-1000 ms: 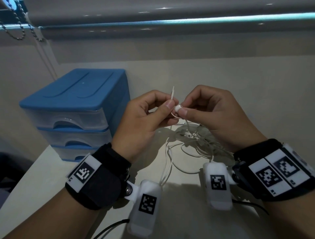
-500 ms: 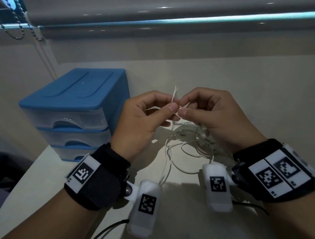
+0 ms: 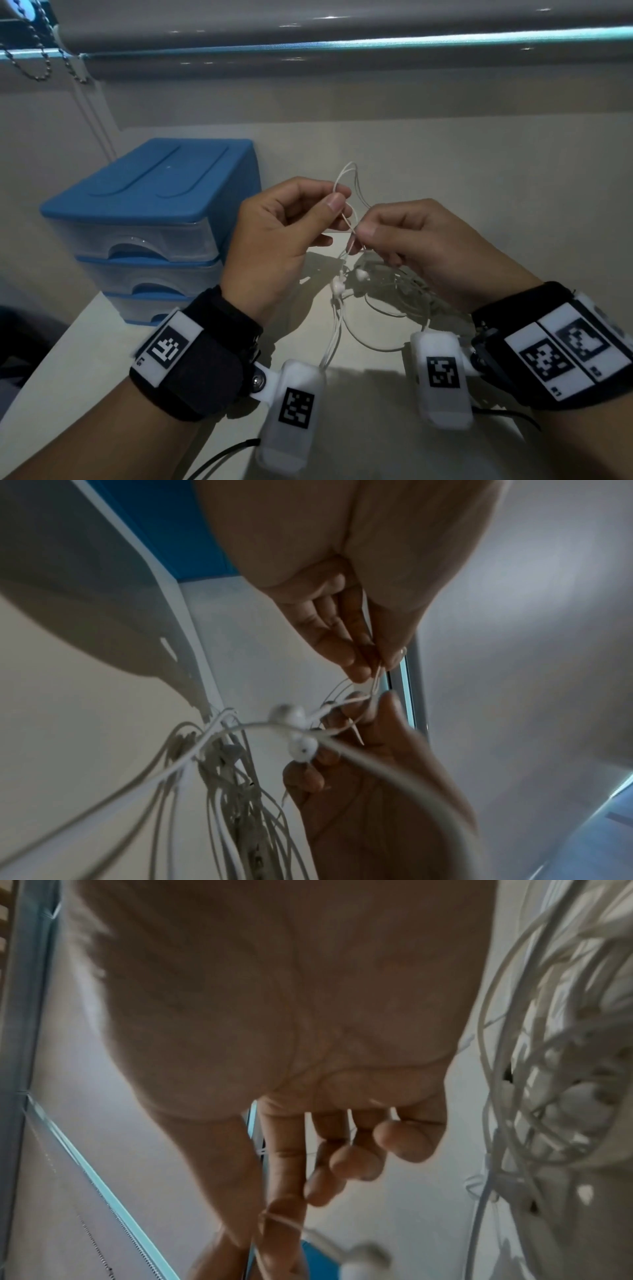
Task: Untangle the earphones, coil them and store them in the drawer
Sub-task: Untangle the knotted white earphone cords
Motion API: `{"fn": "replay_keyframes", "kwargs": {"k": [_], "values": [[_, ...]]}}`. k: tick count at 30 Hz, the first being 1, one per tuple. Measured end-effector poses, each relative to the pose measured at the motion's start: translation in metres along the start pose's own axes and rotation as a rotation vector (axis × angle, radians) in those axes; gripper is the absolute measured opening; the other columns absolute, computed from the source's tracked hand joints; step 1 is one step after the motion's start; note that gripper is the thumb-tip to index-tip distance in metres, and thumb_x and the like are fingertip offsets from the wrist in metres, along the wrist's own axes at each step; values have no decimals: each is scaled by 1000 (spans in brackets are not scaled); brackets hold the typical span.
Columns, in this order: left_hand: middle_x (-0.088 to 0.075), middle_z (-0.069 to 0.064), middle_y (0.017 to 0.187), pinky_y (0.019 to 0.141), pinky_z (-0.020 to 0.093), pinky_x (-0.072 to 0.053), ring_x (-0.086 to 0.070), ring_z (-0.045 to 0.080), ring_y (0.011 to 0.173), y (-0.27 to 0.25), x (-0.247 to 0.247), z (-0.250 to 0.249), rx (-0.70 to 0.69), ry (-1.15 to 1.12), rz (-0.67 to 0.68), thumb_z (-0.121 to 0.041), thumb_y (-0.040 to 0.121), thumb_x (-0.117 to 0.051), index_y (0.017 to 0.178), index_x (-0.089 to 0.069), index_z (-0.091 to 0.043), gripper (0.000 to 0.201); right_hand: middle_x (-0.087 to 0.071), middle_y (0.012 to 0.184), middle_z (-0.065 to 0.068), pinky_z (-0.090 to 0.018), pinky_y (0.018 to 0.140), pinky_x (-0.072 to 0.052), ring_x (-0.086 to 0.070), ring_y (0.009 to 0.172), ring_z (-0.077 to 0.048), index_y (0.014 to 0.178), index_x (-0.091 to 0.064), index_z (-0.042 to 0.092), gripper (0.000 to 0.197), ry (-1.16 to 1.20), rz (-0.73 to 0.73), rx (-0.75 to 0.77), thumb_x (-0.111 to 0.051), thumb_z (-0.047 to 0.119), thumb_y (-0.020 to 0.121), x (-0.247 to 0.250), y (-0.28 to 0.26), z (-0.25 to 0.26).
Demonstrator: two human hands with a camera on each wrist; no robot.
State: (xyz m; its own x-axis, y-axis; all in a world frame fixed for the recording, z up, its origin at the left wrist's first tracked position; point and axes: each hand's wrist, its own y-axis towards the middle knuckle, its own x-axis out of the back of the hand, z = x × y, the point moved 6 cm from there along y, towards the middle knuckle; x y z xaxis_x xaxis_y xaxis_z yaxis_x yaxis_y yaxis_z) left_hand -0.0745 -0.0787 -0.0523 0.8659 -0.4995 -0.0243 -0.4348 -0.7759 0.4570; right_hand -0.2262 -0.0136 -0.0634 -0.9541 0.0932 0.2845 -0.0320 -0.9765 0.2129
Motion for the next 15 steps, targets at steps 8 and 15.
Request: {"fn": "replay_keyframes", "kwargs": {"k": [8,15], "values": [[-73,4,87,73,30,-52,-67,19,83,2,-2,4,18,-47,37,-16,98,-61,93,-71,-10,12,-59,61,5,-21,55,-41,-47,54,-12,81,-73,1,16,-2,-178,171,-67,9,94,17,-2,13],[-72,3,84,75,34,-49,-66,17,80,2,-2,3,12,-58,69,-15,100,-58,96,-70,-10,14,-66,110,7,-25,83,-51,-57,86,-7,116,-70,32,42,-194,-361,76,-73,4,85,31,1,4]]}}
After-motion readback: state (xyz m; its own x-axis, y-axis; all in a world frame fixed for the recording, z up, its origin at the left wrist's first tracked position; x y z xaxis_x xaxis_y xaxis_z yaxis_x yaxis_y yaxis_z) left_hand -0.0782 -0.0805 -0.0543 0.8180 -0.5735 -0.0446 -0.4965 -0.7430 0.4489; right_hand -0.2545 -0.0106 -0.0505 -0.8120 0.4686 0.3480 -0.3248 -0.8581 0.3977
